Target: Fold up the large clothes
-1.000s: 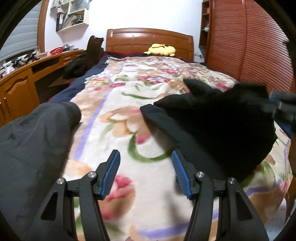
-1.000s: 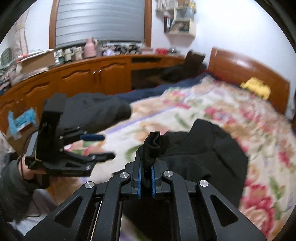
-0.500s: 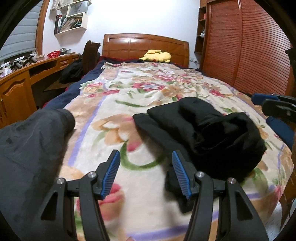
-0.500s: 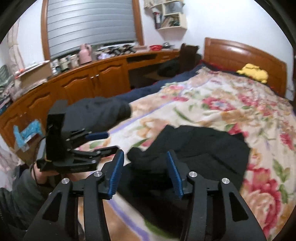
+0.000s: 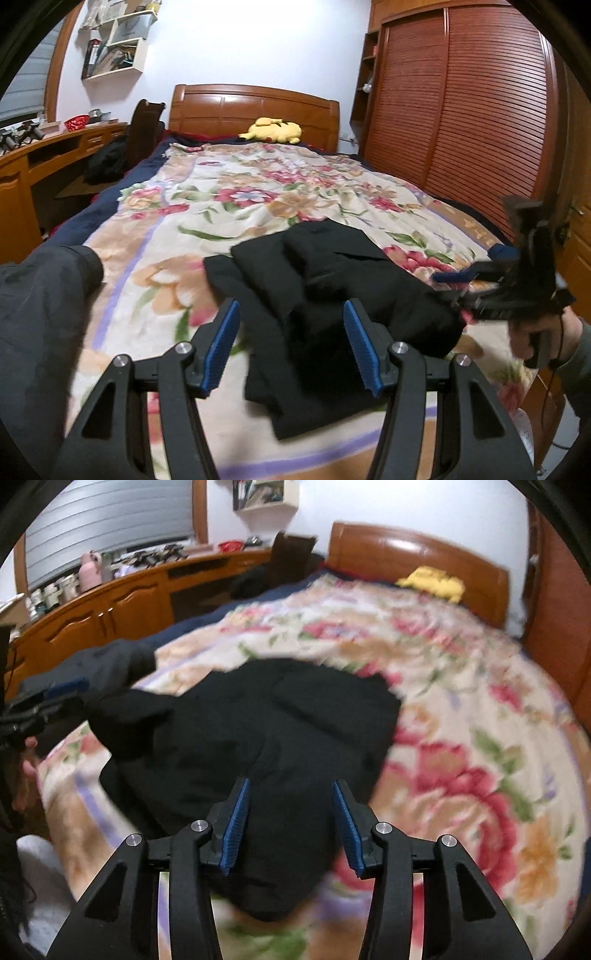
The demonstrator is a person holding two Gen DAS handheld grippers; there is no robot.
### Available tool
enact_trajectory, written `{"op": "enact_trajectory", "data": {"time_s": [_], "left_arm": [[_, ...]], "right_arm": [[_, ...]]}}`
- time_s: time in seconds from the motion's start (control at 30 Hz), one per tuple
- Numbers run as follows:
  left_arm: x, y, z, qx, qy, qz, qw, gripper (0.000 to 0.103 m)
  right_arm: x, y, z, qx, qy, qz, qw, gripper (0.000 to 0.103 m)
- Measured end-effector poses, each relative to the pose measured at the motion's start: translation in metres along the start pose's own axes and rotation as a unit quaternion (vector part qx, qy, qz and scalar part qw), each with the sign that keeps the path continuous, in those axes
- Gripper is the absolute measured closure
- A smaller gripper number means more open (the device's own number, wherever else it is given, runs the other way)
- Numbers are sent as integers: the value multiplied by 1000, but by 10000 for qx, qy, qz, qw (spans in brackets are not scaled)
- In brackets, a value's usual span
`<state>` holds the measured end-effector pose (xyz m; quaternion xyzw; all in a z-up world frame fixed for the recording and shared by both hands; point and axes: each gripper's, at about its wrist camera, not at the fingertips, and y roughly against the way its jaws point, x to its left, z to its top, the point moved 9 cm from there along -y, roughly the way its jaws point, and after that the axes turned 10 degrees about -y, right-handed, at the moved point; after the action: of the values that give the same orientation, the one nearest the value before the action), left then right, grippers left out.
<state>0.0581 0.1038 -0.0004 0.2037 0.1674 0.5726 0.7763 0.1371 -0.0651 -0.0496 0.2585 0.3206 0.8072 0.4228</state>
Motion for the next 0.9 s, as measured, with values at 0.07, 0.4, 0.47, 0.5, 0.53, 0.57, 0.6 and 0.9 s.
{"op": "enact_trajectory", "data": {"time_s": [0.07,0.4,0.47,0.5,0.53,0.57,0.6,0.9], "left_arm": [[-9,-5,-1,52,-83,-11,10000,45],[-42,-31,-18,346,-502,-105,9981,46],[-45,-34,-20,345,-479,-197,9981,46],[-46,-35,-20,339,-457,-247,9981,46],[-47,-35,-20,313,-419,-322,9981,46],[-48,-35,-18,276,-382,-380,9982,53],[-49,-35,-16,235,-365,-430,9981,59],[-58,-32,-16,225,-732,-420,9962,94]], "right_arm": [[5,-9,-10,69,7,110,9999,57],[4,-14,-22,-17,-108,241,9997,57],[4,-12,-21,-82,-145,244,9996,58],[4,-10,-21,-103,-171,248,9995,58],[3,-10,-20,-117,-202,252,9994,58],[2,-9,-20,-132,-223,249,9994,58],[1,-8,-19,-157,-248,240,9993,58],[-1,1,-16,-223,-294,200,9991,58]]}}
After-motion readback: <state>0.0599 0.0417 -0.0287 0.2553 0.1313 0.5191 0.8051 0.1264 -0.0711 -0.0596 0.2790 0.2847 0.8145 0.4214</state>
